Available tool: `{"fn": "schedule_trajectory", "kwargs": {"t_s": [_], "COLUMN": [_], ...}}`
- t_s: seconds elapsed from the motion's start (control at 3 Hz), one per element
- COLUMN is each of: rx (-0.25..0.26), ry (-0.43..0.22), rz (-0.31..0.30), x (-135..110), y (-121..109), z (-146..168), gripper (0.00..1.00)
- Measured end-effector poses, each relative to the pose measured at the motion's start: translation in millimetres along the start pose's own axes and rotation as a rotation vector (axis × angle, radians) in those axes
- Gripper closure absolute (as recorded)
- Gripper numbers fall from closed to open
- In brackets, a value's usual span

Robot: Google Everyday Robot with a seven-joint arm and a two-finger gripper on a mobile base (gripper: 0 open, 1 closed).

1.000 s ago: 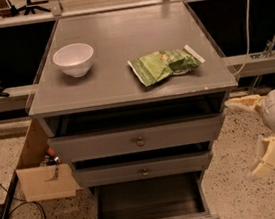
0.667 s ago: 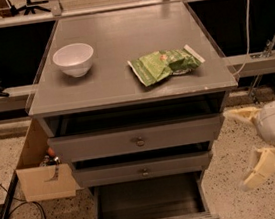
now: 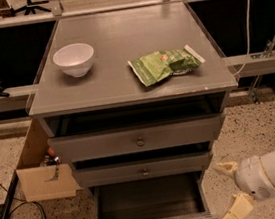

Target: Close bottom drawer

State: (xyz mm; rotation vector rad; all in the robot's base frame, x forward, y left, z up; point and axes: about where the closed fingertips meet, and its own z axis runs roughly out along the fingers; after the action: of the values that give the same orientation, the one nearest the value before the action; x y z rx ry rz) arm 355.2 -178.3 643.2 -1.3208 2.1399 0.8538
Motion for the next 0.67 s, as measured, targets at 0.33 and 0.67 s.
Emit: {"fn": "schedule_trajectory", "kwargs": {"t_s": [0.33, 0.67], "rx": [-0.047, -0.045], "ry": [0.013, -0.001], "rz": [0.014, 0.02], "x": [27.3, 28.2], "y": [-2.5, -3.3], "z": [31.0, 35.6], "gripper": [0.0, 0.0]}}
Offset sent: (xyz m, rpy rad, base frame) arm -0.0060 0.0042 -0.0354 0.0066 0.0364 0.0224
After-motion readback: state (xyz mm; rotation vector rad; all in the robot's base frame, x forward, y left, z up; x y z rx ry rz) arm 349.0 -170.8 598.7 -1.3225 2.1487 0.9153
